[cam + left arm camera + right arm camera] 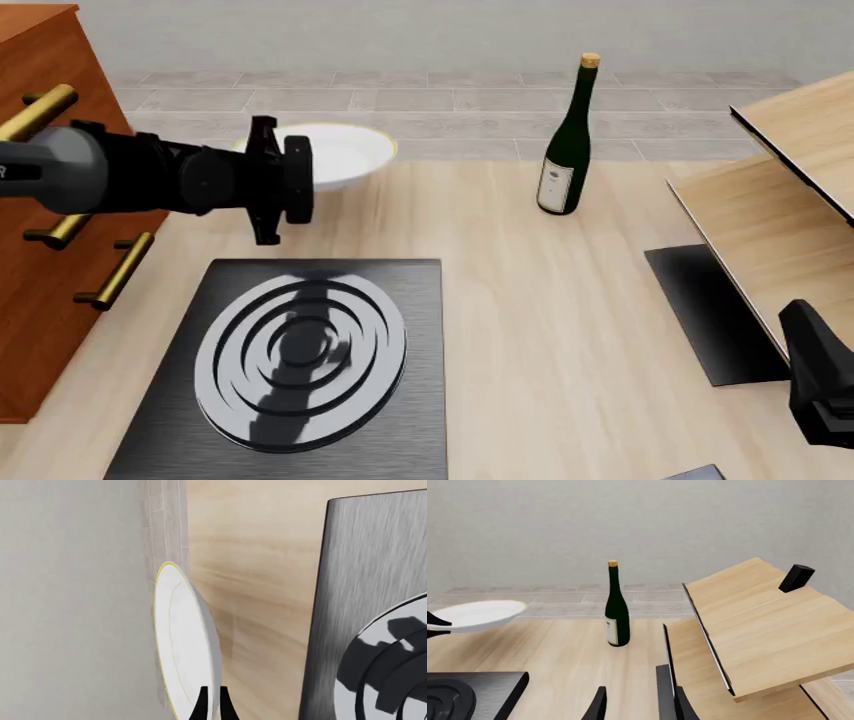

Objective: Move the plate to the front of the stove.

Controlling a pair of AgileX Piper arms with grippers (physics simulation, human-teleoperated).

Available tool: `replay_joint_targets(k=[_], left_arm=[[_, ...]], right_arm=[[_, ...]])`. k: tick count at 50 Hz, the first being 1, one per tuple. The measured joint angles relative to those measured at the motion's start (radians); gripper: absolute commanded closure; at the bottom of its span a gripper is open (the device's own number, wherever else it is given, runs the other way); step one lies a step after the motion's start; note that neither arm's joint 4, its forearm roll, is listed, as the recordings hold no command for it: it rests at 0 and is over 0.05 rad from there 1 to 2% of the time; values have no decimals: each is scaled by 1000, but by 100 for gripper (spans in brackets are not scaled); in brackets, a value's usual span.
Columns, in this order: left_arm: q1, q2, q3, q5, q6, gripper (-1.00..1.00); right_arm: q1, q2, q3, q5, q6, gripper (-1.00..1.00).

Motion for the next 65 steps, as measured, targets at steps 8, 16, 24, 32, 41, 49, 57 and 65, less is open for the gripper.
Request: replay_joint_targets(k=[8,16,24,32,41,49,57,65], left_arm=[[0,17,-15,4,-6,100],[0,36,-33,9,-10,100],[0,57,-49,11,-13,100],[0,75,-60,10,-15,100],[4,99,-73,5,-14,100],[5,127,-99,8,-19,100],[5,158,-123,8,-27,100],[2,185,-138,7,-35,100]], right_arm=[[0,0,0,0,0,-100],[0,0,0,0,0,-100],[0,0,0,0,-1,-100],[0,1,0,0,-1,-100],[-1,1,0,1,-2,-100],[-1,1,0,1,-2,-100],[-2,1,0,1,-3,-100],[-3,2,0,1,-5,-100]])
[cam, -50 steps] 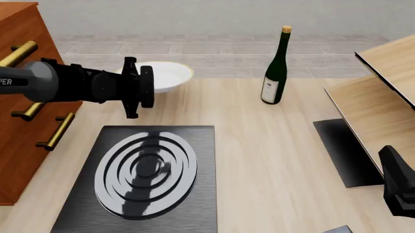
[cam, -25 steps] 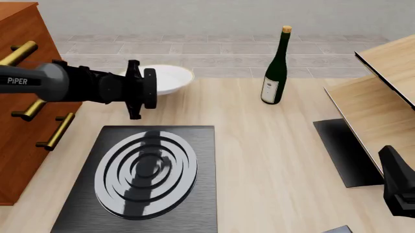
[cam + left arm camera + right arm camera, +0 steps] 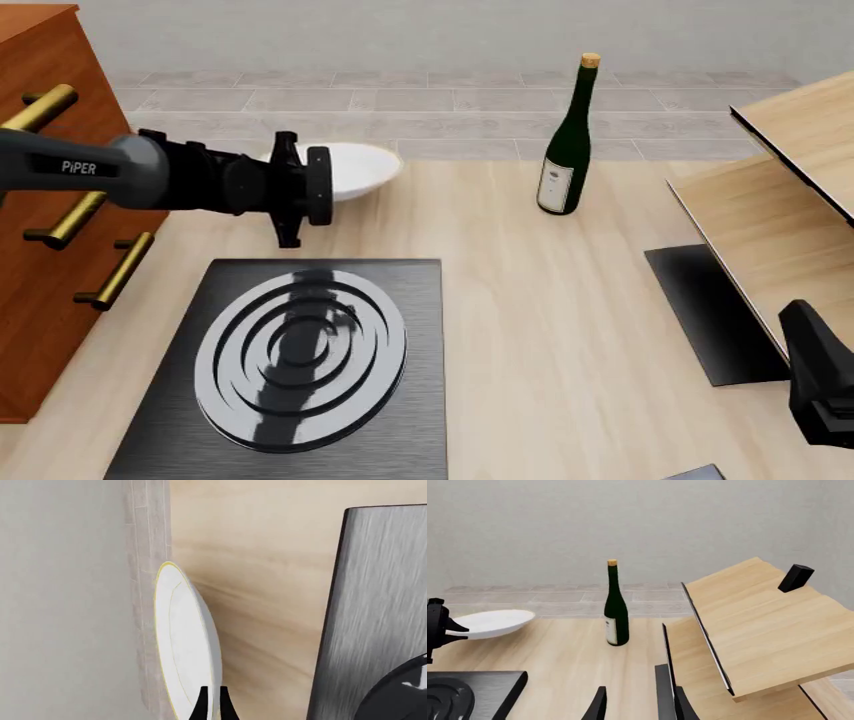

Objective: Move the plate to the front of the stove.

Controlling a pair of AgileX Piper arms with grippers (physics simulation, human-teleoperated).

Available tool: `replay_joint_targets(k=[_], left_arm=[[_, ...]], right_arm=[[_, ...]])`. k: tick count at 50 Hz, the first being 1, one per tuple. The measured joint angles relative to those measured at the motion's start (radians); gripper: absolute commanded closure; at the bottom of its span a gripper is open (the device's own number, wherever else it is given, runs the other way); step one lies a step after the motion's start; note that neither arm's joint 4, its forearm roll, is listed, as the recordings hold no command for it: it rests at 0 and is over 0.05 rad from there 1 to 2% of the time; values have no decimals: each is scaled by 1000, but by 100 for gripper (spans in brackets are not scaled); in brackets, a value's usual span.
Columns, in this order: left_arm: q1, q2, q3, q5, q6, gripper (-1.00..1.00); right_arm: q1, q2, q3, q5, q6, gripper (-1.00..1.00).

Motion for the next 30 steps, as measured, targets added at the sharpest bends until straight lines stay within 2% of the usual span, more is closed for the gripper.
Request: replay_joint_targets(k=[30], left_arm=[[1,88,-75,-1,-12,100]], right_arm=[[-1,2,0,0,-1,-100]])
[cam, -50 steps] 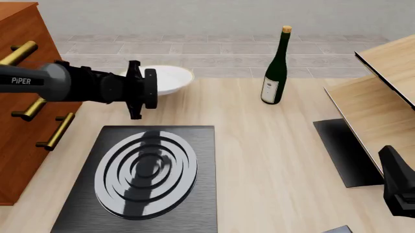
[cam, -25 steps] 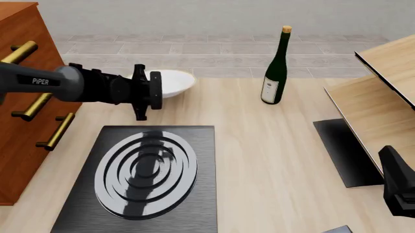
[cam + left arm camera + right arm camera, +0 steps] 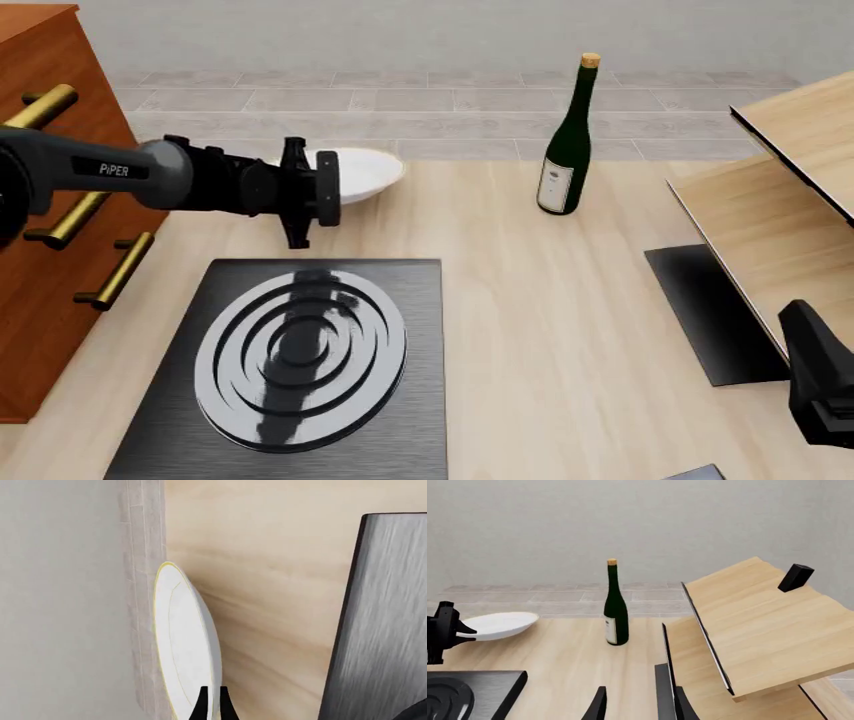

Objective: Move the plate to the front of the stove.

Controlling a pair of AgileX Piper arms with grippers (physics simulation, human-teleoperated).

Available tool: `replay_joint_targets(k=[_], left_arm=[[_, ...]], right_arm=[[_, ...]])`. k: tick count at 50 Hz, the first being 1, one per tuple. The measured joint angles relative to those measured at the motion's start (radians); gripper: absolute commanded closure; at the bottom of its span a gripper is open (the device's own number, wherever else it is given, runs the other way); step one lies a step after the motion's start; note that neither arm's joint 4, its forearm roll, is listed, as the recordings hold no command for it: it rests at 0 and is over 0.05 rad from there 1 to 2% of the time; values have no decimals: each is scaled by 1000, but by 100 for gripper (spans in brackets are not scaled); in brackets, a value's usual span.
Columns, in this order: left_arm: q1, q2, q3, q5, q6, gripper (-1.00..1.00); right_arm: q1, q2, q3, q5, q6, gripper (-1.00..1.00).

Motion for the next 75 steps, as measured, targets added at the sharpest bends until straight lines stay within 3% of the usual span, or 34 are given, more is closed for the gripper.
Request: replay_joint_targets(k=[21,65,66,75], left_arm=[[0,56,-52,0,-13,100],[10,61,1,-58,13,100],[10,61,2,-58,14,-100],[16,60,5,-64,22,-100]], right_arm=[[-1,4,0,-1,-1,-100],[-3,9,0,-2,1,-100],[-3,9,0,-2,1,-100],[-3,9,0,-3,1,-100]])
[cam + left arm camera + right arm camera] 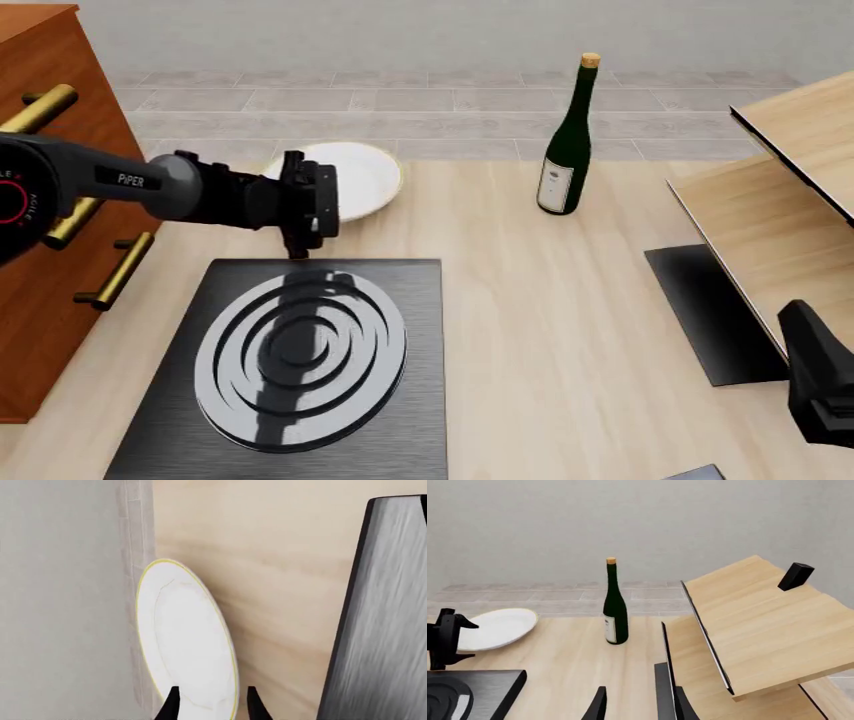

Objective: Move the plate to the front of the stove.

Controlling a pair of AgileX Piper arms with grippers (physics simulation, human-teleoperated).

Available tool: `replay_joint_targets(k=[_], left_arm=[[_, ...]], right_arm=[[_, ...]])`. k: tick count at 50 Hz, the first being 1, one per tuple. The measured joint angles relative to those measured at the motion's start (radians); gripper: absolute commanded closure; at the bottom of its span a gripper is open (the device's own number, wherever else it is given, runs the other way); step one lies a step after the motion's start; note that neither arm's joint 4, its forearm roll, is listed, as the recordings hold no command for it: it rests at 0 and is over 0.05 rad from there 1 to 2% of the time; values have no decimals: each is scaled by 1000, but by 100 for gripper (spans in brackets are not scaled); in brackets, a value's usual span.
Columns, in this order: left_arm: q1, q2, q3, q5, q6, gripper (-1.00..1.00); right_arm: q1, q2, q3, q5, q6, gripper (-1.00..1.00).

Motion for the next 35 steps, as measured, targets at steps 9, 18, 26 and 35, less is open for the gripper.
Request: replay_joint_targets(k=[9,18,26,35], left_arm=[[7,-1,2,-1,6,-100],[7,-12,5,6,9,-100],[6,-29,10,16,12,-100],[7,-56,24,26,15,-100]], right_arm=[[0,0,0,0,0,-100],[0,0,0,0,0,-100],[0,0,0,0,0,-100],[0,0,0,0,0,-100]])
